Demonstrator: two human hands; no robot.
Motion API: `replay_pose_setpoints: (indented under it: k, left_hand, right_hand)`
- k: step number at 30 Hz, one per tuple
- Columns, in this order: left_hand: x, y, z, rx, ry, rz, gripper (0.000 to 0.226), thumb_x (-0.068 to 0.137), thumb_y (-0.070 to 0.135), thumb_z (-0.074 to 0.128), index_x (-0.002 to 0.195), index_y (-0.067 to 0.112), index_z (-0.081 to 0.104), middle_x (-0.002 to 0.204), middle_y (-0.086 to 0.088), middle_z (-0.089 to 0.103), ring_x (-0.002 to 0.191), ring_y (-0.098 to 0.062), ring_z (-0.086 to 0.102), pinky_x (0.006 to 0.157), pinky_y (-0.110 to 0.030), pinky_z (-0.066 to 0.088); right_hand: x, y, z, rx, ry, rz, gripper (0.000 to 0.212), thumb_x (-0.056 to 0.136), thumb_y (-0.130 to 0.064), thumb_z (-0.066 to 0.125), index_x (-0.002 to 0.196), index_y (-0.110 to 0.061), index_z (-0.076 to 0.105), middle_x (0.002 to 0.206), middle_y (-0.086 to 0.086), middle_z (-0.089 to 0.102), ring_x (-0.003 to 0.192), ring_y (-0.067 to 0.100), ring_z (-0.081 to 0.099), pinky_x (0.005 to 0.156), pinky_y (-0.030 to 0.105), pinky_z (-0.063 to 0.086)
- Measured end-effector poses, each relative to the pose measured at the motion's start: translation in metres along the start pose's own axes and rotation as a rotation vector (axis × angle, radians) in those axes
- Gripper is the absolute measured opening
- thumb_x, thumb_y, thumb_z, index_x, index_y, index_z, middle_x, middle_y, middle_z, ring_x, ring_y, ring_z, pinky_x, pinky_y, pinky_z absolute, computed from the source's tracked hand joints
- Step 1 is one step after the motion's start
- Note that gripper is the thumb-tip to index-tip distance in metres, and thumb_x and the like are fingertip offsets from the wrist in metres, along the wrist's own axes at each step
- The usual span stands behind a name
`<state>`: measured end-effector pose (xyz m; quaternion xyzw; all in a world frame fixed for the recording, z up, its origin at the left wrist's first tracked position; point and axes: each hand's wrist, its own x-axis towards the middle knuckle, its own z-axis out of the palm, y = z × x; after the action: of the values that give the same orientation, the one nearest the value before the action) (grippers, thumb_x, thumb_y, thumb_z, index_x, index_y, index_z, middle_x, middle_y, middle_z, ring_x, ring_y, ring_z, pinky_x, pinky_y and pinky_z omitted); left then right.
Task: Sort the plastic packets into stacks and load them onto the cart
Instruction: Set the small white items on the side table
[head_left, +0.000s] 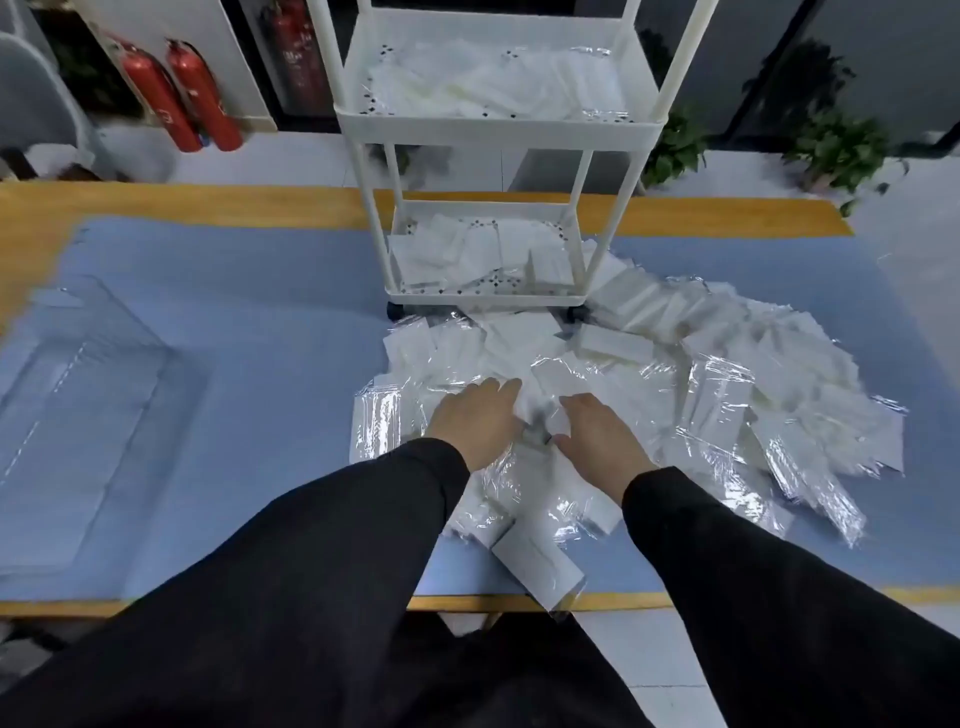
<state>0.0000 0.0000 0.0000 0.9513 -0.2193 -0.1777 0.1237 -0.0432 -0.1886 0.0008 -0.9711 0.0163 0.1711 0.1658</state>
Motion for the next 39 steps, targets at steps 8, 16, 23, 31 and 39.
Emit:
replay_pose_setpoints:
  k: [8,16,23,31,39]
  left_hand:
    - [0.033,0.014,0.019,0.122,-0.023,0.100,0.043,0.097,0.016,0.055,0.139,0.022,0.045,0.125,-0.008,0.049,0.112,-0.033,0.054,0.081,-0.044,0.047]
    - [0.045,0.010,0.027,-0.006,-0.020,0.052,0.033,0.091,0.019,0.064,0.121,0.012,0.051,0.116,-0.011,0.046,0.103,-0.034,0.053,0.082,-0.047,0.050]
    - [0.006,-0.001,-0.014,-0.894,0.073,-0.224,0.056,0.091,0.031,0.075,0.139,0.028,0.047,0.104,-0.006,0.060,0.082,-0.018,0.060,0.073,-0.027,0.052]
    - [-0.052,-0.024,-0.055,-1.856,0.262,-0.370,0.030,0.101,0.021,0.060,0.130,0.026,0.059,0.109,-0.017,0.069,0.088,-0.027,0.068,0.087,-0.041,0.056]
    - [-0.136,-0.093,-0.103,-1.548,0.690,-0.569,0.020,0.101,0.028,0.062,0.121,0.028,0.062,0.105,-0.002,0.067,0.075,-0.014,0.063,0.065,-0.023,0.048]
  right_hand:
    - [0.013,0.000,0.019,0.107,0.053,-0.031,0.026,0.085,-0.011,0.064,0.110,-0.014,0.061,0.102,0.007,0.053,0.085,0.029,0.059,0.076,0.043,0.051]
    - [0.020,0.007,0.025,0.219,0.078,-0.013,0.030,0.090,-0.016,0.067,0.118,-0.008,0.062,0.112,0.007,0.056,0.090,0.027,0.060,0.079,0.038,0.050]
    - [0.013,-0.016,-0.016,0.779,0.074,0.108,0.046,0.093,-0.026,0.070,0.136,-0.022,0.055,0.111,0.001,0.067,0.088,0.012,0.069,0.077,0.026,0.057]
    - [0.019,-0.105,-0.048,1.280,-0.159,-0.025,0.034,0.102,-0.022,0.057,0.135,-0.016,0.056,0.110,0.016,0.072,0.103,0.029,0.071,0.089,0.043,0.059]
    - [0.021,-0.240,-0.051,1.283,-0.321,-0.192,0.032,0.095,0.004,0.054,0.121,-0.010,0.065,0.111,0.017,0.071,0.088,0.030,0.070,0.086,0.039,0.057]
